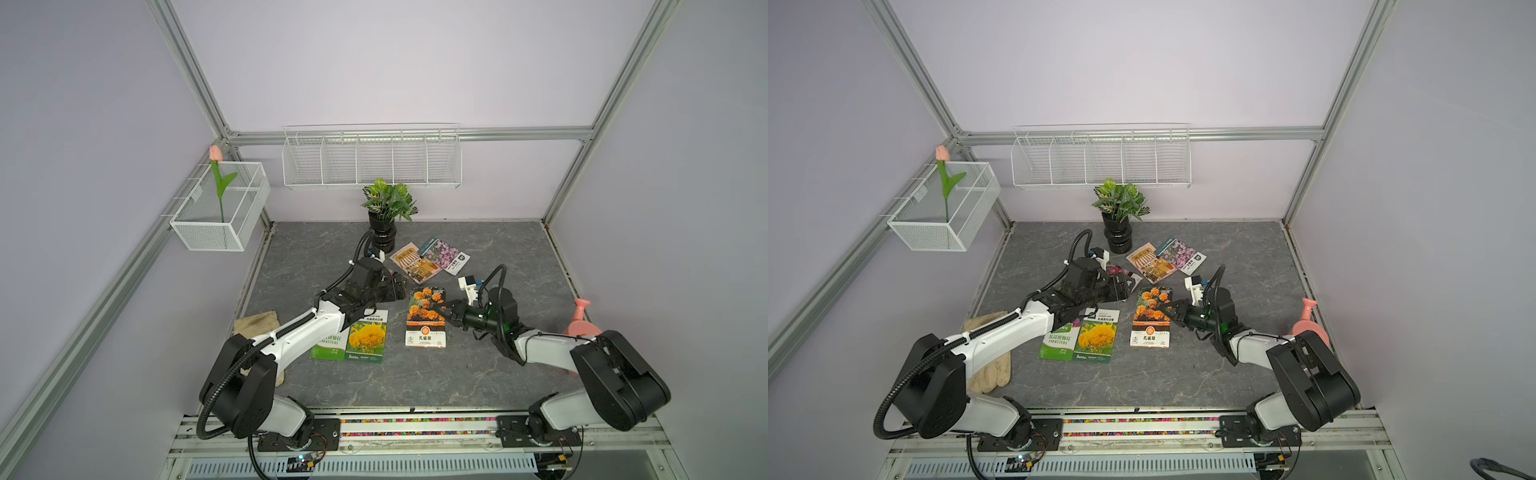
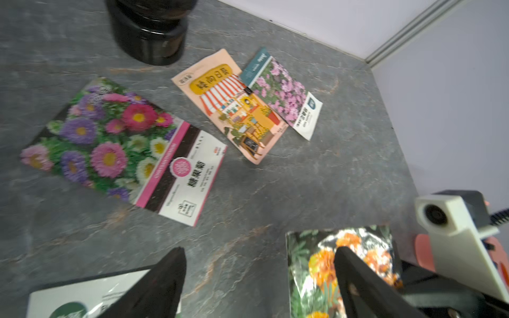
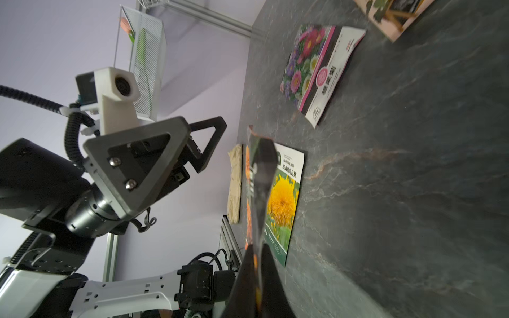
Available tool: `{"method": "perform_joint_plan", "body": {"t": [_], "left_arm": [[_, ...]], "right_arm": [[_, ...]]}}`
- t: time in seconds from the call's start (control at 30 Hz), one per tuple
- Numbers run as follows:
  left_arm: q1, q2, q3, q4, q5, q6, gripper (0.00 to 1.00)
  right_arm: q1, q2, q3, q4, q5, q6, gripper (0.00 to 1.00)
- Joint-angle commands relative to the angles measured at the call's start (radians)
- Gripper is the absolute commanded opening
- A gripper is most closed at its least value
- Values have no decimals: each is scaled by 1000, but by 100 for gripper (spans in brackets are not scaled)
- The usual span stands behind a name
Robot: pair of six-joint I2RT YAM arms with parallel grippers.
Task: Arrange the seed packets in a row
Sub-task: Place the seed packet at the center of the board.
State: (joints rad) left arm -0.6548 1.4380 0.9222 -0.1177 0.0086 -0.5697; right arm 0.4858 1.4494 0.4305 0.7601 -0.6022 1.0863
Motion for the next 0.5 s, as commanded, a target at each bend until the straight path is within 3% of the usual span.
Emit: {"method": "perform_joint_plan", "body": {"t": [0.0,0.17,0.47], "left_arm": [[1,-49,-29,-62,-135,-23,88],[1,-129,-83,-51,-191,-57,88],[1,-217,-130,-72,-245,-72,90]], "right_arm": [[56,-6,-18,-75,102,-33,7],[149,73,5,-68,174,-33,7],[196,245,68,0,214,-16,7]]}}
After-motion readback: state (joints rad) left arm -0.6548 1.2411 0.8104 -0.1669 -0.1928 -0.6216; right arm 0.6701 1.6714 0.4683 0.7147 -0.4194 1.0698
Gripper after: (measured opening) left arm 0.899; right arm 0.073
